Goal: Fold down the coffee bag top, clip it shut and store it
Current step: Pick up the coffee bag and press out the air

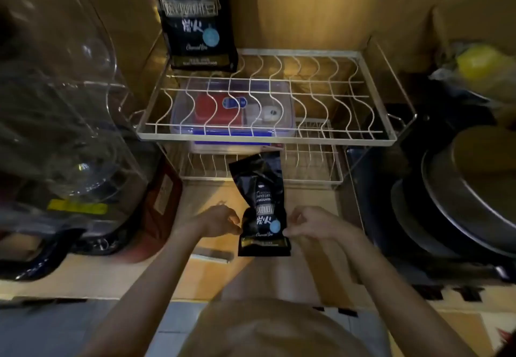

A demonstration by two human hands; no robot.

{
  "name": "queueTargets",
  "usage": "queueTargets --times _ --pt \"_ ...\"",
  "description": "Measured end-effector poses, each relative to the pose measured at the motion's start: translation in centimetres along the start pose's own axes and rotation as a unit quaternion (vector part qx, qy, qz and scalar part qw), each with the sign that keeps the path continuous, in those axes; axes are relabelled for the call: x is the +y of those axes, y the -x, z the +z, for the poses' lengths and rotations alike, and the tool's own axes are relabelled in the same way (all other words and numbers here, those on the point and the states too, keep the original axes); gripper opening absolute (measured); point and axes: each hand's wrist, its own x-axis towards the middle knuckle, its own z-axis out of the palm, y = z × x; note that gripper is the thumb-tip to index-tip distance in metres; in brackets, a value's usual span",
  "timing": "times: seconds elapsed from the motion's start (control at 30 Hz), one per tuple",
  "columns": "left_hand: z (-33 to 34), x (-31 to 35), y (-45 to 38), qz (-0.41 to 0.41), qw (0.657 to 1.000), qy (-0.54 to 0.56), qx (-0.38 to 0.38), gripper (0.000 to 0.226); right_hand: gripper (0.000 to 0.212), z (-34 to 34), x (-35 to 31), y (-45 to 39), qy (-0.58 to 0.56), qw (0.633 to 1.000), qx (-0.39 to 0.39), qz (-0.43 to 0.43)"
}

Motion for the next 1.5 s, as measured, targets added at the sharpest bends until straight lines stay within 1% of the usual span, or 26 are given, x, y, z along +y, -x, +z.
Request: queueTargets --times 0.03,0.07,0.13,0.2,0.27,0.37,0.43,0.5,0.53,0.63,0.67,0.8,0.87,0.93,1.0,1.07,1.1,1.13,1.17,1.2,1.23,1.27,1.3,1.33,1.37,1.5 --pt "0.5 0.1 -0.2 0.004 1.000 0.001 -0.004 0.034 0.026 0.5 0.2 -0.3 -0.034 0.999 0.000 -0.003" --pt "0.8 0.2 -0.4 0.002 1.000 0.013 0.012 0.032 0.023 0.9 0.3 -0.5 -0.060 0.998 0.005 0.006" --pt "1.8 0.1 -0.7 -0.004 0.998 0.041 0.051 0.029 0.028 2.2 0.7 -1.0 -0.088 0.996 0.015 0.017" --pt "2.5 -0.1 -1.1 -0.011 0.993 0.079 0.083 0.031 0.041 3.2 1.1 -1.5 -0.127 0.991 0.031 0.025" --pt "2.9 -0.2 -1.3 -0.004 0.989 0.103 0.105 0.037 0.060 4.1 1.3 -2.0 -0.175 0.983 0.047 0.027" --pt "3.6 -0.2 -1.6 0.009 0.984 0.144 0.103 0.046 0.073 5.2 1.4 -2.4 -0.244 0.967 0.063 0.024" --pt "3.9 -0.3 -1.5 0.001 0.965 0.245 0.091 0.050 0.085 5.8 1.5 -2.6 -0.291 0.952 0.085 0.040" --pt "4.2 -0.5 -1.1 -0.001 0.936 0.340 0.093 0.046 0.095 6.2 1.7 -2.8 -0.330 0.937 0.108 0.047" --pt "4.5 -0.5 -0.9 0.006 0.931 0.351 0.103 0.042 0.094 6.2 1.7 -2.9 -0.346 0.931 0.109 0.043" --pt "5.1 -0.3 -0.5 0.034 0.930 0.345 0.124 0.038 0.061 6.5 2.0 -3.3 -0.378 0.919 0.112 0.013" --pt "5.1 -0.2 -0.4 0.042 0.930 0.341 0.133 0.037 0.059 6.6 1.9 -3.2 -0.378 0.918 0.120 0.005" --pt "5.2 -0.5 0.0 0.071 0.922 0.345 0.161 0.033 0.071 6.6 1.6 -3.0 -0.333 0.923 0.190 -0.043" --pt "5.1 -0.4 0.4 0.094 0.918 0.345 0.169 0.031 0.073 6.8 1.2 -2.8 -0.313 0.921 0.223 -0.064" --pt "4.7 0.1 0.5 0.098 0.921 0.335 0.172 0.030 0.073 7.0 0.7 -2.8 -0.258 0.924 0.274 -0.061" --pt "4.1 0.9 0.6 0.064 0.945 0.270 0.172 0.032 0.075 7.4 0.5 -3.0 -0.202 0.926 0.315 -0.051" --pt "3.4 1.9 1.1 0.030 0.976 0.114 0.182 0.030 0.075 7.9 0.4 -3.2 -0.182 0.924 0.333 -0.050" --pt "3.0 2.4 1.7 0.027 0.977 0.018 0.210 0.025 0.075 8.0 0.4 -3.2 -0.174 0.924 0.337 -0.050" --pt "2.5 3.1 2.2 0.042 0.965 -0.069 0.248 0.019 0.076 8.1 0.4 -3.2 -0.166 0.925 0.339 -0.050" --pt "2.1 3.7 2.8 0.085 0.945 -0.128 0.289 0.016 0.076 8.1 0.4 -3.3 -0.159 0.925 0.341 -0.048" --pt "1.7 4.4 3.2 0.155 0.919 -0.170 0.320 0.015 0.076 8.1 0.4 -3.3 -0.154 0.926 0.342 -0.047" --pt "1.2 5.0 3.3 0.229 0.888 -0.212 0.338 0.017 0.076 8.1 0.4 -3.3 -0.148 0.927 0.342 -0.047" --pt "0.8 5.6 3.2 0.287 0.850 -0.273 0.347 0.022 0.076 8.1 0.3 -3.3 -0.140 0.928 0.342 -0.049" --pt "0.3 6.2 3.0 0.319 0.813 -0.344 0.345 0.028 0.075 8.1 0.2 -3.3 -0.132 0.928 0.343 -0.053" --pt "-0.2 6.7 2.8 0.319 0.785 -0.405 0.344 0.030 0.074 8.1 0.2 -3.2 -0.125 0.928 0.345 -0.059" --pt "-0.7 7.0 2.6 0.301 0.770 -0.444 0.344 0.029 0.073 8.1 0.2 -3.1 -0.120 0.928 0.348 -0.066" --pt "-1.8 7.2 2.0 0.254 0.751 -0.507 0.338 0.019 0.076 7.4 0.3 -2.8 -0.114 0.930 0.337 -0.089"
